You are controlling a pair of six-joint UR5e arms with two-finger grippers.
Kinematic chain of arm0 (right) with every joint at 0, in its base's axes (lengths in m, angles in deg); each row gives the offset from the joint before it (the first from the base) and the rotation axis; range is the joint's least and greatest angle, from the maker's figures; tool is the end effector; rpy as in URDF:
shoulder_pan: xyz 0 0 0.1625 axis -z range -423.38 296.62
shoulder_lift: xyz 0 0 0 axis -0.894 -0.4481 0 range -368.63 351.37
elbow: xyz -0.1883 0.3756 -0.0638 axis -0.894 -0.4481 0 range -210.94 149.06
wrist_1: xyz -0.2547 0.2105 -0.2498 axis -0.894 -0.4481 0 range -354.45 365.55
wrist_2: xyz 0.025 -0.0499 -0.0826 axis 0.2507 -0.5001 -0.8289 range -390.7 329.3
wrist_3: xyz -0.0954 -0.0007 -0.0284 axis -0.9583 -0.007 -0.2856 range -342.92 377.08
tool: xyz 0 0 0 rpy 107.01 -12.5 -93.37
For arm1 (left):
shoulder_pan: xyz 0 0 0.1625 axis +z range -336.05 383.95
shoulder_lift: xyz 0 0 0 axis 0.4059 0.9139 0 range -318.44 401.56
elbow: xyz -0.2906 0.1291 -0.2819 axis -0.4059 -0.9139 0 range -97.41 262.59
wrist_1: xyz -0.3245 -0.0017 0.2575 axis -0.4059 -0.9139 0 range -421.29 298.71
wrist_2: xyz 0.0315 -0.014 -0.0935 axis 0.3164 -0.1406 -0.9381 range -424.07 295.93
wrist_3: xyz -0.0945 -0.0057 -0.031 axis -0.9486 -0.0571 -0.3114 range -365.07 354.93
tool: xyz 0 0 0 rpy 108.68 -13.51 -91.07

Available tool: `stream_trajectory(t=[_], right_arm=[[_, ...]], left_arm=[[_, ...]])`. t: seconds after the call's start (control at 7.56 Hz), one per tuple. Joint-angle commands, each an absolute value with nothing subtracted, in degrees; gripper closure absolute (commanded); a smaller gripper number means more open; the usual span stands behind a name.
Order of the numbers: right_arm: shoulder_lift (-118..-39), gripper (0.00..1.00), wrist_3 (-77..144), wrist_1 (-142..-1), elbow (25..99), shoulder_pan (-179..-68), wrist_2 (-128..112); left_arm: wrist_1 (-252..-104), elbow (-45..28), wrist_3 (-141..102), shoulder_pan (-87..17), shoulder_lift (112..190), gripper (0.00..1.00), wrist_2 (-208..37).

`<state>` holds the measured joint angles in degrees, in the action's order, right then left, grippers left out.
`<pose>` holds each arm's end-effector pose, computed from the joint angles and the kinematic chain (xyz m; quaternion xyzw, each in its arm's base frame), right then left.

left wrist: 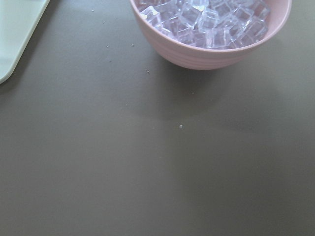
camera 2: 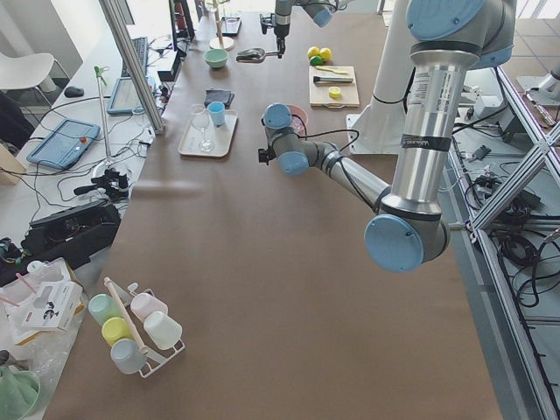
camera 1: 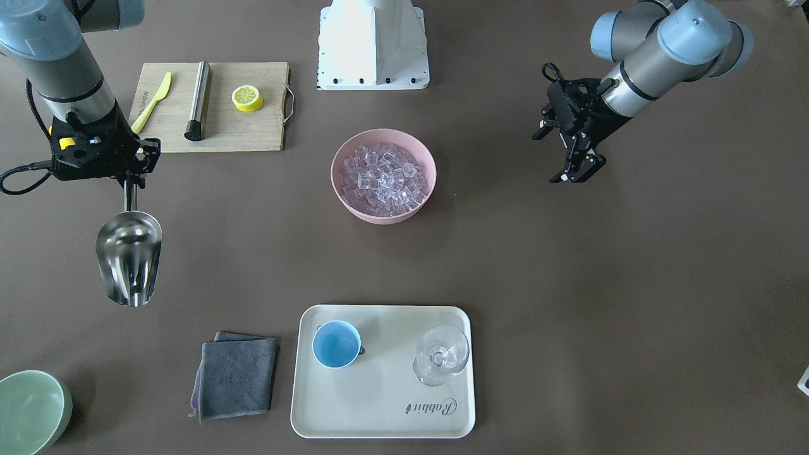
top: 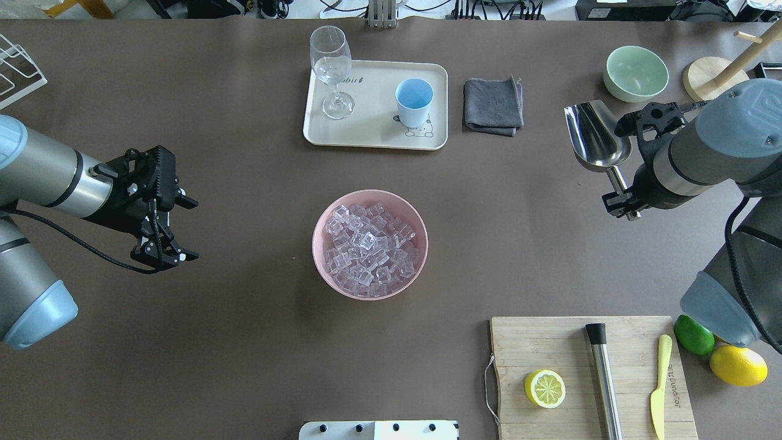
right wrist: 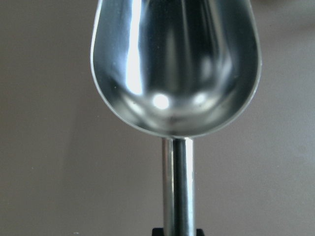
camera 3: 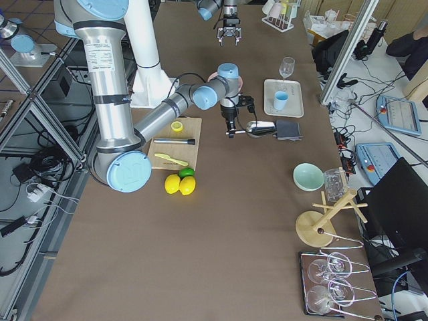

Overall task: Put ice in cup with scoop
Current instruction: 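Lift the scoop toward the pink bowl while the left arm moves beside it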

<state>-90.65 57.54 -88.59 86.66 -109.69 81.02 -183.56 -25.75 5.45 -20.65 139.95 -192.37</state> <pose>-0.2833 -0.4364 0.3821 0.0759 -0.3129 -0.0776 0.9436 0.3276 -0.4235 0.3613 0.3582 0.4119 0.5281 0.6505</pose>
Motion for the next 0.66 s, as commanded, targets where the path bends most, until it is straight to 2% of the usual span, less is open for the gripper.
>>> stream_trajectory(t=[0.0,0.26,0.53], right_arm=[[-88.19,1.0,41.14,-98.02,87.44,-110.22,82.85],[-87.3,1.0,26.1,-105.95,90.43,-110.22,82.5],[-81.7,1.0,16.93,-117.59,93.22,-110.22,82.07]], left_arm=[[-191.08,-22.63,7.33,-16.13,140.7,0.02,-188.79],[-198.7,-18.08,7.33,-15.26,141.74,0.02,-185.73],[-200.24,-16.21,7.24,-13.85,144.02,0.02,-183.62]])
